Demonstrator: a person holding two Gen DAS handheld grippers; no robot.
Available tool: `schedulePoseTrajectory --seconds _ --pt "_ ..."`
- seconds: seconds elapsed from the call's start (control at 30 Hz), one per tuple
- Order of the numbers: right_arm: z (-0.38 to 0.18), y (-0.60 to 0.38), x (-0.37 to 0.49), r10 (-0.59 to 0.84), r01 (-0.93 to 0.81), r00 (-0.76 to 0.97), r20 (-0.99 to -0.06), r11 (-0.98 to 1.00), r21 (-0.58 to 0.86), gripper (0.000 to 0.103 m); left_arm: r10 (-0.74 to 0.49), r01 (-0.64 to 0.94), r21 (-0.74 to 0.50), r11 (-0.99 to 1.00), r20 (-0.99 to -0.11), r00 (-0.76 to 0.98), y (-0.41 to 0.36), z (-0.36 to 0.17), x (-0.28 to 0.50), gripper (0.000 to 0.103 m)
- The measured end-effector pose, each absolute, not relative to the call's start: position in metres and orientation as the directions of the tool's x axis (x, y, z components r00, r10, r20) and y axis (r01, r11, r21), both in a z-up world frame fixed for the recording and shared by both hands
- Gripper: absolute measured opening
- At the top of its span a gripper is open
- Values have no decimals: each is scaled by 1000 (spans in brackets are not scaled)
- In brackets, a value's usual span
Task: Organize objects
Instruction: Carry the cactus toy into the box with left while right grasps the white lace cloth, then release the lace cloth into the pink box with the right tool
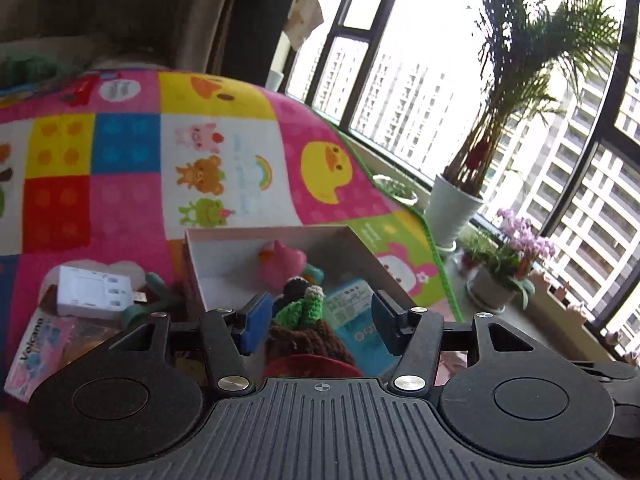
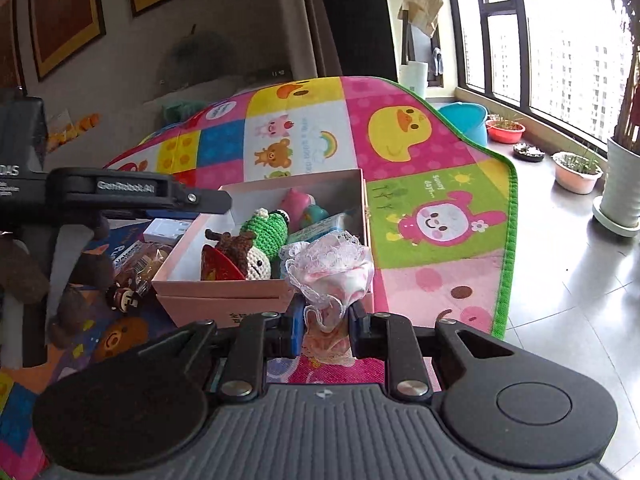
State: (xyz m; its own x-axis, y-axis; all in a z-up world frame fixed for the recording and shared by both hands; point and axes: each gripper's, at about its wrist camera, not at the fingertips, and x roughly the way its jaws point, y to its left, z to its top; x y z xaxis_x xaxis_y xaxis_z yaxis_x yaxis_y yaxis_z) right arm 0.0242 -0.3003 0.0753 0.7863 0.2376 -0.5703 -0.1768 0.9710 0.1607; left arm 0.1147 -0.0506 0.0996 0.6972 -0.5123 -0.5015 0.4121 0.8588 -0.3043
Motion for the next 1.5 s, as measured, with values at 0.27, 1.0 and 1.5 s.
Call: schedulePoseTrajectory --seconds 0.27,1.0,1.5 --pt "102 -266 76 319 -265 763 -562 948 177 21 -393 300 -254 920 -567 724 1 77 43 60" --pt "64 -235 114 201 -178 731 -652 979 102 52 -353 118 -384 916 -628 694 60 22 21 60" --pt "78 -172 48 313 -369 812 -493 929 -18 73 -295 44 -381 923 -630 718 76 23 19 59"
